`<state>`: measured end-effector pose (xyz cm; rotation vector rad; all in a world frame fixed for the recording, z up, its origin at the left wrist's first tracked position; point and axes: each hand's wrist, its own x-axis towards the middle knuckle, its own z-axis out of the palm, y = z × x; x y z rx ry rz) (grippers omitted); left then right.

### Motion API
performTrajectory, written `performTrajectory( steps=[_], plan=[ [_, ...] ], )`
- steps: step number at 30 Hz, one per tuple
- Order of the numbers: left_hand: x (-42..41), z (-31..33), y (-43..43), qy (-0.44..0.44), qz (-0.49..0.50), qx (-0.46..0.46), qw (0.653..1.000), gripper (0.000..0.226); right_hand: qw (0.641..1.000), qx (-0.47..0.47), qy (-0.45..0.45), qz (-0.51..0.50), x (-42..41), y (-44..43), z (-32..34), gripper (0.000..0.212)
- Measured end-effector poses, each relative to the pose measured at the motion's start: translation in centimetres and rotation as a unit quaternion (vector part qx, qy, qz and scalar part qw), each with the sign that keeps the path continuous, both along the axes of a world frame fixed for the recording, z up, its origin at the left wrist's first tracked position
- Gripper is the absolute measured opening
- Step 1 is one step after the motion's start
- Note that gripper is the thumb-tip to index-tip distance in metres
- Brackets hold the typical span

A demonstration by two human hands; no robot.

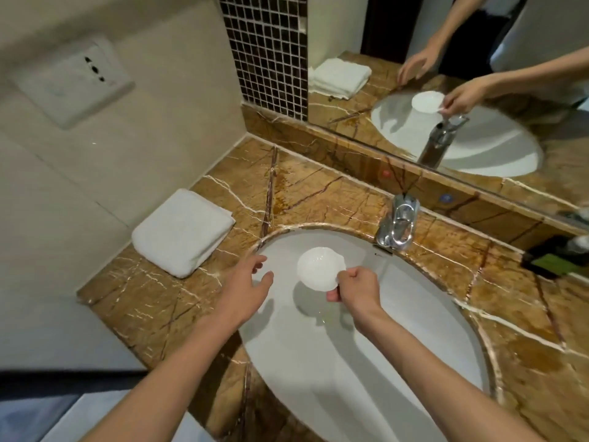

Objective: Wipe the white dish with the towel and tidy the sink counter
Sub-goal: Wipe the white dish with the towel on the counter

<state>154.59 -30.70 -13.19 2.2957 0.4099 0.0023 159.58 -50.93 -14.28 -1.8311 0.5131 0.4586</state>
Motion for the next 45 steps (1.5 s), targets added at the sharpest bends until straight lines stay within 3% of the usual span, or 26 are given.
performTrajectory(
  steps=[6,12,20,24,26,29,32,38,45],
  plan=[
    [0.9,1.7,8.1,-0.010,0.025,0.041,0.999,0.039,1.000,0.008,-0.015,0.014,0.7,8.1,0.8,0.012],
    [2.4,1.3,14.8,-0.006,0.002,0.154,0.988,0.037,0.999,-0.008,-0.037,0.002,1.4,14.9,1.2,0.011],
    [5.5,-0.7,15.9,0.059,-0.089,0.310,0.945,0.052,0.998,-0.029,-0.052,-0.010,2.7,18.9,0.6,0.012],
    [7.1,-1.0,15.2,0.071,-0.100,0.360,0.925,0.037,0.997,-0.045,-0.064,0.016,3.4,18.9,0.0,0.010],
    [7.4,-0.9,15.4,0.053,-0.077,0.324,0.941,0.027,0.995,-0.053,-0.074,0.039,3.8,18.8,-0.4,0.015],
    [7.0,-0.5,16.4,-0.024,-0.008,0.172,0.985,0.026,0.993,-0.050,-0.083,0.073,4.3,19.0,-0.9,0.019],
    [6.2,-0.1,17.2,-0.054,-0.038,0.104,0.992,0.032,0.990,-0.029,-0.089,0.106,4.8,20.1,-1.0,0.023],
    [6.3,-0.4,16.8,-0.012,-0.132,0.184,0.974,0.045,0.983,0.013,-0.110,0.150,5.5,22.7,-0.6,0.026],
    [7.3,0.1,15.8,0.053,-0.155,0.227,0.960,0.050,0.976,0.002,-0.130,0.176,5.9,23.2,-0.5,0.019]
  ],
)
